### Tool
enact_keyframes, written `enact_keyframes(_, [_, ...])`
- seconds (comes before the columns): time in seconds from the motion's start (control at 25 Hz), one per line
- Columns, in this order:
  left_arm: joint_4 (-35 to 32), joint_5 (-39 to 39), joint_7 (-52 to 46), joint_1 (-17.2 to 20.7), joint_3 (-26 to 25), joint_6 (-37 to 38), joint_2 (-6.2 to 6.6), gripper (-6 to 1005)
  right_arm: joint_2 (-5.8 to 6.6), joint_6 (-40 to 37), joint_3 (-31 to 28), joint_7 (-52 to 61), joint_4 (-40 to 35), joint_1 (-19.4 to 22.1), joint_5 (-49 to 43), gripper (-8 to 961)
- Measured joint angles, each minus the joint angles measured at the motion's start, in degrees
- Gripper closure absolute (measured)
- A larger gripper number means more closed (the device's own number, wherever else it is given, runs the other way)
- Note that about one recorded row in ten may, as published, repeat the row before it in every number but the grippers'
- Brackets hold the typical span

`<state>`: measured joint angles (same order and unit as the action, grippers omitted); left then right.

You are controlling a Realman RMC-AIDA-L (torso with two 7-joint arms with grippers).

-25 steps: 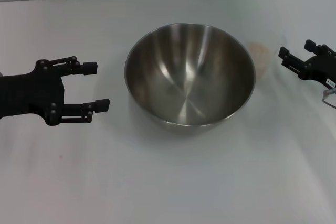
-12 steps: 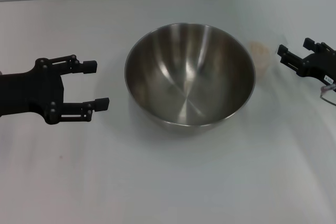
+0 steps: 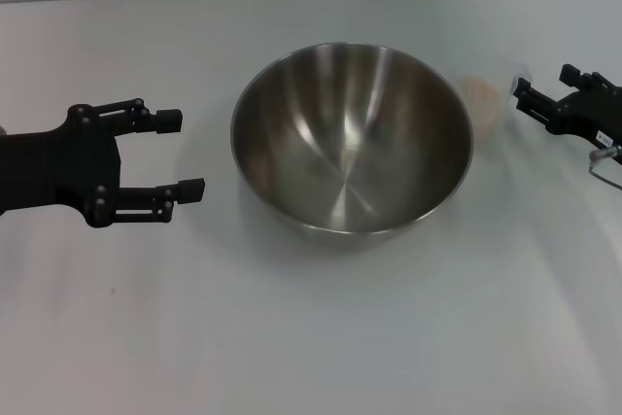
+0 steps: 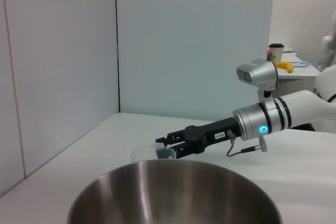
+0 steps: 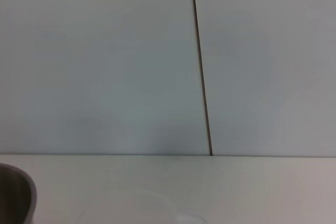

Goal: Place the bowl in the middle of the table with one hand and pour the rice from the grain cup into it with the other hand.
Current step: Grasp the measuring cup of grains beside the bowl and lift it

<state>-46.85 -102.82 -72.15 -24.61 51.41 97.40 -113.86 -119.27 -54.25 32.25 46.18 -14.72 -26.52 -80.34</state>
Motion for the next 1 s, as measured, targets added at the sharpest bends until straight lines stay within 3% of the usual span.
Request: enact_keyframes(1.0, [-0.2,0.0,0.1,-0.7,0.0,-2.3,-0.38,167,0.0,2.8,0.0,0.0,-0.1,-1.9,0.0,180])
